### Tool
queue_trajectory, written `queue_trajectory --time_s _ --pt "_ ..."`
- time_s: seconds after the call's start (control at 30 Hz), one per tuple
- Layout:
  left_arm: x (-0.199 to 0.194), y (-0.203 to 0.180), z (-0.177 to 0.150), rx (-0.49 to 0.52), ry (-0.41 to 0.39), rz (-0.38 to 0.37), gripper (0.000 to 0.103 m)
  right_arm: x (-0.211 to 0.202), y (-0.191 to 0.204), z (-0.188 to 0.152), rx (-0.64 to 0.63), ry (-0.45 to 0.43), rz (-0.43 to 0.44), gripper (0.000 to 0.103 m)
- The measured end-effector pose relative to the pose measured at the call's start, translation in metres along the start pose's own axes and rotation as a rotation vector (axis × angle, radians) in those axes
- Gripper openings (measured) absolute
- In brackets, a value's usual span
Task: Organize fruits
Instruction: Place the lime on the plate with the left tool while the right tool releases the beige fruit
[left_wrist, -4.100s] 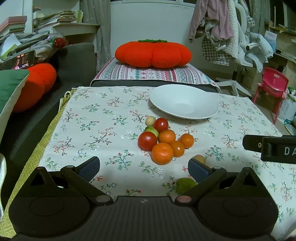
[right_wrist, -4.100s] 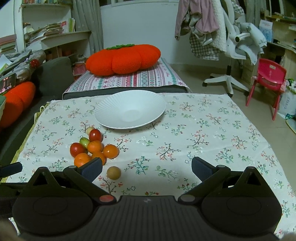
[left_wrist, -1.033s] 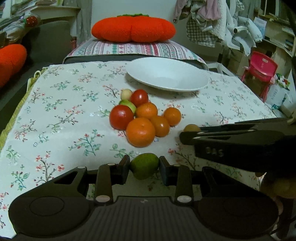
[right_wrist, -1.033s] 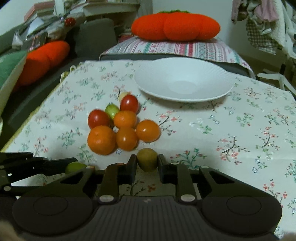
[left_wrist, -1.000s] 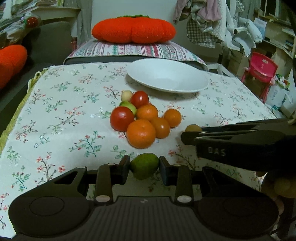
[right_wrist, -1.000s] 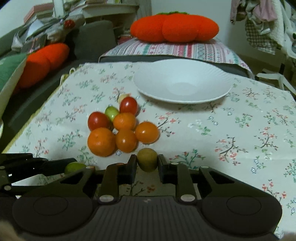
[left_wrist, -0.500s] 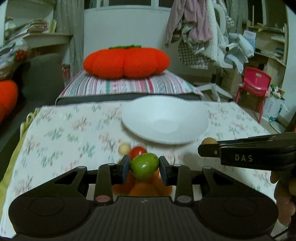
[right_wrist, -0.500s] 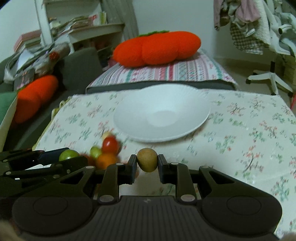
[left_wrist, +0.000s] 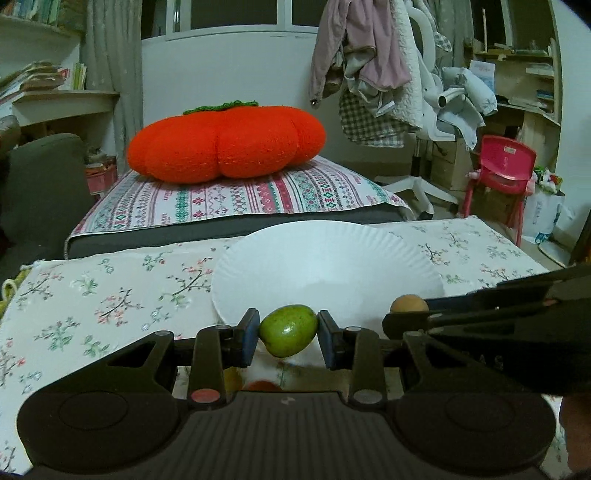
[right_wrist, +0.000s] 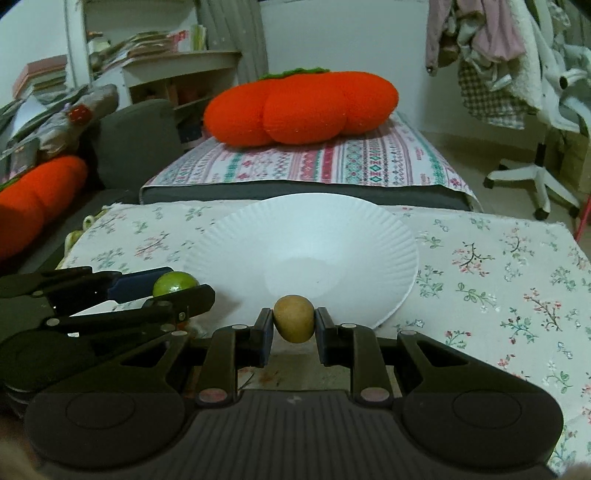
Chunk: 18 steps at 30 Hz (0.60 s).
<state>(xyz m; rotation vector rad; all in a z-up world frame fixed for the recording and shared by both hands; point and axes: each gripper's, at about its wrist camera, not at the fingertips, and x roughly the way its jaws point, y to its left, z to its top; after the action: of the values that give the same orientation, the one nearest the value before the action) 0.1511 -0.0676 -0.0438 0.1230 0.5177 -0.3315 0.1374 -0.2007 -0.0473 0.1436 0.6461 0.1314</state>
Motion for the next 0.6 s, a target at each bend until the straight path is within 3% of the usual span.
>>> queue_trajectory --time_s 0.3,0.6 --pt "0.017 -0.005 -0.004 0.029 0.02 0.009 0.014 0.009 -0.002 -0.001 -0.019 0.007 -0.028 0.021" --pt "0.014 0.0 -0.001 -0.007 0.04 0.007 0.019 0.005 0.002 -0.001 -0.028 0.008 -0.044 0.024"
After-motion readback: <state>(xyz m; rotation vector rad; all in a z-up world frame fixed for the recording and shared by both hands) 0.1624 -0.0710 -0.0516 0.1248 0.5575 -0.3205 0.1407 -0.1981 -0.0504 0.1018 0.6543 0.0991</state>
